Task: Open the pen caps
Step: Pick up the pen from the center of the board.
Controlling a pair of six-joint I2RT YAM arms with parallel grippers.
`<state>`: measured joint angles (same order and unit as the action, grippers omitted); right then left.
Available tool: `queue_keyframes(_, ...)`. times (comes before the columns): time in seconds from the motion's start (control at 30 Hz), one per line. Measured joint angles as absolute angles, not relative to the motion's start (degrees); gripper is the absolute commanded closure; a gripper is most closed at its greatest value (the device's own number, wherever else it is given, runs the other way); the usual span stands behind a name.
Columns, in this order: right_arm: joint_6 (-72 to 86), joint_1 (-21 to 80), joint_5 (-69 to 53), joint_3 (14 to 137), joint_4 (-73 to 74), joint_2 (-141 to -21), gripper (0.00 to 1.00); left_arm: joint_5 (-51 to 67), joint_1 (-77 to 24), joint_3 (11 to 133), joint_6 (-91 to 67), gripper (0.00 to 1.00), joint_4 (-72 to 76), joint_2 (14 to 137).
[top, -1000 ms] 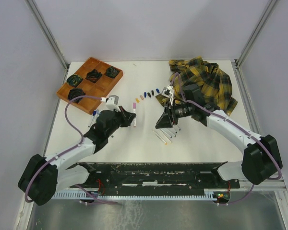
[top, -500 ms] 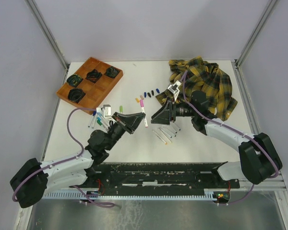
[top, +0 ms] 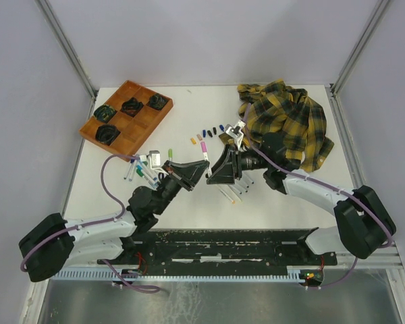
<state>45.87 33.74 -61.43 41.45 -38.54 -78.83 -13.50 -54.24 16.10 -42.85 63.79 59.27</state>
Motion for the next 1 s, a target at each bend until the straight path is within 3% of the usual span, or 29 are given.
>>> queue_keyframes(0.4, 44.1, 33.8, -61.4, 41.7, -34.7, -79.4, 0.75, -13.4, -55.4, 16.1, -42.9, 0.97, 65.2, 60.6)
queue_keyframes(0.47, 44.0, 33.8, -61.5, 41.9, -34.6, -79.4, 0.95, -13.4, -55.4, 16.1, -42.9, 0.97, 65.2, 60.7)
queue_keyframes(0.5, 43.9, 33.8, -61.5, 41.9, -34.6, -79.4, 1.00, -13.4, -55.4, 16.1, -42.9, 0.97, 65.3, 60.8)
queue_keyframes(0.53, 43.7, 33.8, -61.5, 41.9, -34.5, -79.4, 1.00, -13.4, -55.4, 16.1, -42.9, 0.93, 65.4, 60.8)
queue_keyframes(0.67, 42.2, 33.8, -61.9, 42.5, -32.0, -79.4, 1.00, -13.5, -55.4, 16.1, -42.9, 0.55, 65.3, 61.1)
queue_keyframes(0.73, 40.1, 33.8, -62.2, 43.6, -28.8, -79.4, 1.00, -13.9, -55.4, 16.1, -42.9, 0.40, 64.5, 61.0)
queue_keyframes(0.87, 32.8, 33.8, -63.1, 47.7, -18.2, -79.5, 1.00, -14.7, -55.1, 16.1, -43.0, 0.29, 60.4, 58.2)
queue_keyframes(1.0, 22.9, 33.8, -66.0, 52.4, -6.2, -79.6, 1.00, -11.7, -50.6, 17.1, -43.1, 0.28, 53.9, 52.9)
